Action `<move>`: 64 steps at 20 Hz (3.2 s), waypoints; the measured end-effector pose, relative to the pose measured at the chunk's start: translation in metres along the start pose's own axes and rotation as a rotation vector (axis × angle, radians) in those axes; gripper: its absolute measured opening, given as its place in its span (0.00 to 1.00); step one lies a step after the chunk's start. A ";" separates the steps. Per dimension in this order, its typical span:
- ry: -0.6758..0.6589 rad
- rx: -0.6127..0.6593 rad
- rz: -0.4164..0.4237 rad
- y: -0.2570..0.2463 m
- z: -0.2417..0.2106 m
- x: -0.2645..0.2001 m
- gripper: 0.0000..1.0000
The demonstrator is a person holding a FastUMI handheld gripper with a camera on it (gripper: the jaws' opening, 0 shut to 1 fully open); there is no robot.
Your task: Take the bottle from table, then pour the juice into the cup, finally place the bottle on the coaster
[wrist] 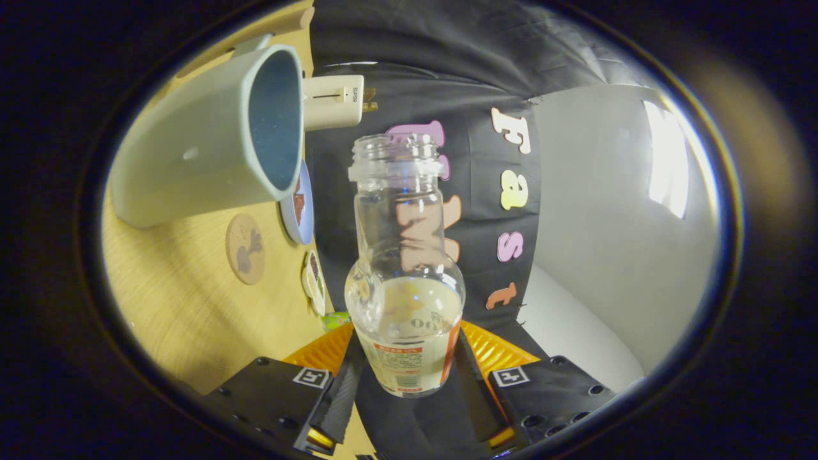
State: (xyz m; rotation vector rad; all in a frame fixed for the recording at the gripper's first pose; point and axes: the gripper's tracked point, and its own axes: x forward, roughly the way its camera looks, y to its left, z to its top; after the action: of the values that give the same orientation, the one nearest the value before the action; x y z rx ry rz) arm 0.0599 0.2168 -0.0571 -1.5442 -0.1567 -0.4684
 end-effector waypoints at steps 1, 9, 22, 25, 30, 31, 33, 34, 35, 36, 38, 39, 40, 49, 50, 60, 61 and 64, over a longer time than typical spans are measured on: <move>-0.008 -0.017 -0.015 -0.004 0.001 0.001 0.77; -0.037 -0.098 -0.053 -0.009 0.004 0.000 0.77; -0.058 -0.086 -0.059 -0.010 0.012 -0.003 0.76; -0.061 -0.093 -0.065 -0.011 0.011 -0.005 0.76; -0.068 -0.110 -0.076 -0.013 0.010 -0.004 0.76; -0.068 -0.109 -0.078 -0.013 0.011 -0.003 0.76; -0.068 -0.104 -0.080 -0.014 0.010 -0.004 0.76; -0.072 -0.106 -0.085 -0.015 0.011 -0.004 0.76; -0.074 -0.112 -0.092 -0.016 0.013 -0.004 0.76; -0.077 -0.117 -0.098 -0.019 0.014 -0.004 0.76; -0.078 -0.120 -0.104 -0.020 0.015 -0.004 0.76; -0.079 -0.121 -0.106 -0.021 0.015 -0.004 0.76; -0.082 -0.123 -0.109 -0.021 0.015 -0.005 0.76; -0.100 -0.194 -0.114 -0.017 0.017 -0.006 0.77; -0.101 -0.197 -0.113 -0.017 0.018 -0.005 0.77; -0.150 -0.269 -0.171 -0.024 0.032 -0.007 0.76; -0.152 -0.269 -0.172 -0.023 0.032 -0.005 0.76; -0.164 -0.280 -0.181 -0.023 0.039 -0.007 0.76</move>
State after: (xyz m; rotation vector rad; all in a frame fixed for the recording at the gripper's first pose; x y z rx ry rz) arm 0.0522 0.2574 -0.0368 -1.8531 -0.3735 -0.5221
